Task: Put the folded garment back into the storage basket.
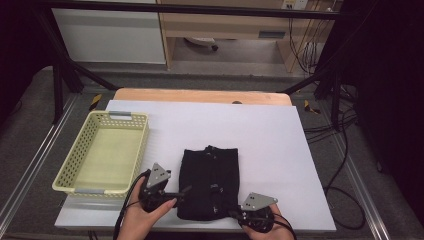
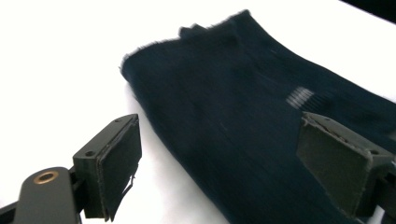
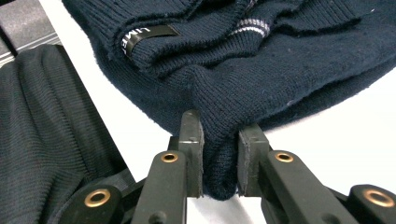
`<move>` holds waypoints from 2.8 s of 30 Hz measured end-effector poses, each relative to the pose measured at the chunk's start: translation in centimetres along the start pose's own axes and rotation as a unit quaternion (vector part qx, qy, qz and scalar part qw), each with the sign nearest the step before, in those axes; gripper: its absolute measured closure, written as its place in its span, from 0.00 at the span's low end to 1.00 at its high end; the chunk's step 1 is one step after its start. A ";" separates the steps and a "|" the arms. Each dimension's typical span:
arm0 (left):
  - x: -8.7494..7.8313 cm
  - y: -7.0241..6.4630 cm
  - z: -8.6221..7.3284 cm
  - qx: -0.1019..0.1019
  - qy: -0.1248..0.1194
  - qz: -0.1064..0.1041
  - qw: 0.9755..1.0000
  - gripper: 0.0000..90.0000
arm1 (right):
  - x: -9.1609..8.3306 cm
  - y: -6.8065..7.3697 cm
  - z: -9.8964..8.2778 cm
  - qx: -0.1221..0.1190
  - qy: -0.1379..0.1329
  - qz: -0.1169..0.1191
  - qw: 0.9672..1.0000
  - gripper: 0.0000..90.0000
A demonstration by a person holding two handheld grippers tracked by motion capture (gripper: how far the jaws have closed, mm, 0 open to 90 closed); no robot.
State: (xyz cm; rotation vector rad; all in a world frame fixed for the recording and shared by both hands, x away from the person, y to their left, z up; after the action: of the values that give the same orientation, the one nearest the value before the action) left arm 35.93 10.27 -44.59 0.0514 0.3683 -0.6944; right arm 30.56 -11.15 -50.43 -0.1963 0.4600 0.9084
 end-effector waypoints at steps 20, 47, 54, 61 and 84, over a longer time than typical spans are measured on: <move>8.9 5.8 2.2 -0.005 0.041 0.035 0.999 0.17 | 0.0 -0.1 -0.2 -0.015 0.009 0.000 1.000 0.84; 11.3 3.8 0.6 -0.068 0.089 -0.062 0.992 0.60 | -0.2 0.0 0.6 -0.028 -0.003 0.000 1.000 0.84; 11.2 4.0 2.6 -0.070 0.083 -0.056 0.992 0.61 | -0.2 -0.5 2.2 -0.042 -0.013 -0.008 0.999 0.85; 11.3 4.5 4.4 -0.066 0.081 -0.044 0.994 0.61 | 0.6 -1.1 3.1 -0.040 -0.020 0.004 0.999 0.85; 9.6 5.7 9.5 -0.027 0.081 -0.029 0.996 0.61 | 2.1 -0.9 7.0 -0.049 -0.022 0.040 0.998 0.85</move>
State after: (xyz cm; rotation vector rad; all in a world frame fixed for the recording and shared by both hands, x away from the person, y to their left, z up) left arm 49.28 7.14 -39.44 0.0456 0.5463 -0.7394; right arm 34.43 -7.73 -45.26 -0.2476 0.3860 1.0129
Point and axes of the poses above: each handheld gripper's, and its own axes: x roughly forward along the jaws, z roughly out of its top, y roughly to its left, the point moved 8 cm from there along x, roughly forward along the jaws, and after that the axes turned 14 degrees about -y, right-handed, at the moved point
